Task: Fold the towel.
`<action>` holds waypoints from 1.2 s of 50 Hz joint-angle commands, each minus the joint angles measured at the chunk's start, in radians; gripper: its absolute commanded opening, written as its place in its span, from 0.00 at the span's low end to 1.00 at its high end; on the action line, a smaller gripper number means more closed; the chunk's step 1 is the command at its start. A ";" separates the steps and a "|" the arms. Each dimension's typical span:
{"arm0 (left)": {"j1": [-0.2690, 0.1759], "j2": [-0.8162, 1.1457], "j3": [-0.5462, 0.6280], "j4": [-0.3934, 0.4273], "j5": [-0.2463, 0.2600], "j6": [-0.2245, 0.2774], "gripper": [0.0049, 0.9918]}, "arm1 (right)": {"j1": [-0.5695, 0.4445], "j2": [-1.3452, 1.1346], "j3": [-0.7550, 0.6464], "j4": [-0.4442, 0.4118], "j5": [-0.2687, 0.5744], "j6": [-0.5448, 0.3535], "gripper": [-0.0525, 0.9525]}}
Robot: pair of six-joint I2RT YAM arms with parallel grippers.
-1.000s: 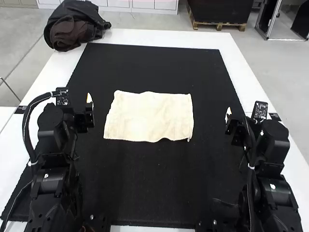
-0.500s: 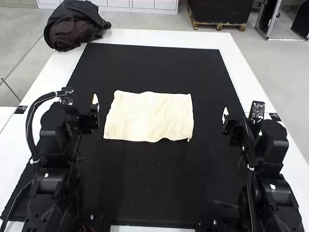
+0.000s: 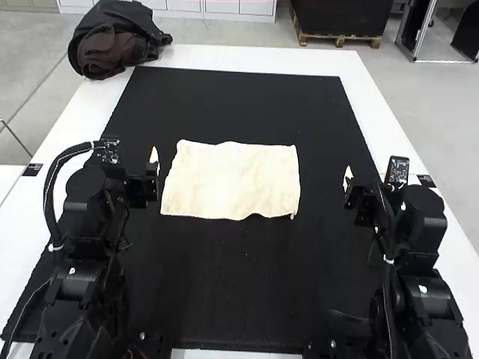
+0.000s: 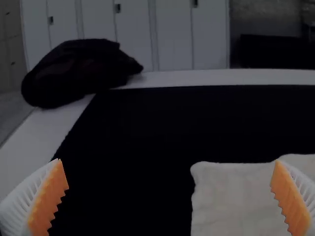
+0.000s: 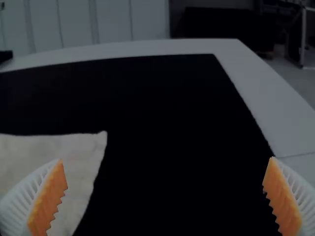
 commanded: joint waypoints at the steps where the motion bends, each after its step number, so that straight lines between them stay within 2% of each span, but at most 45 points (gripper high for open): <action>1: -0.005 -0.005 -0.004 0.003 -0.007 -0.007 0.98 | 0.006 -0.007 -0.006 -0.002 -0.020 0.004 0.97; 26: -0.004 -0.006 -0.004 0.003 -0.007 -0.001 0.98 | 0.011 -0.007 -0.006 0.013 -0.020 -0.007 0.97; 29: -0.008 -0.005 -0.004 0.020 -0.007 0.091 0.98 | 0.016 -0.007 -0.006 0.068 -0.024 -0.082 0.97; 31: -0.008 -0.006 -0.004 0.057 -0.007 0.131 0.98 | 0.016 -0.007 -0.006 0.104 -0.035 -0.220 0.96; 33: -0.008 -0.006 -0.004 0.100 -0.007 0.145 0.97 | 0.017 -0.007 -0.006 0.142 -0.035 -0.286 0.96; 36: -0.004 -0.006 -0.004 0.175 -0.013 0.177 0.96 | 0.016 -0.007 -0.006 0.225 -0.030 -0.295 0.96; 37: -0.002 -0.006 -0.004 0.213 -0.033 0.184 0.96 | 0.013 -0.007 -0.006 0.263 -0.014 -0.297 0.96; 41: 0.001 -0.005 0.001 0.322 -0.058 0.188 0.96 | 0.010 -0.004 0.013 0.368 0.019 -0.300 0.96; 43: 0.001 -0.005 0.008 0.368 -0.068 0.189 0.96 | 0.008 0.002 0.048 0.369 0.023 -0.300 0.96; 50: -0.007 0.067 0.174 0.382 -0.079 0.186 0.96 | 0.008 0.168 0.258 0.355 0.026 -0.234 0.96; 55: -0.022 0.279 0.343 0.379 -0.081 0.154 0.97 | 0.008 0.427 0.447 0.351 0.036 -0.167 0.96; 60: -0.019 0.566 0.524 0.329 -0.075 0.128 0.97 | 0.010 0.673 0.610 0.292 0.036 -0.127 0.96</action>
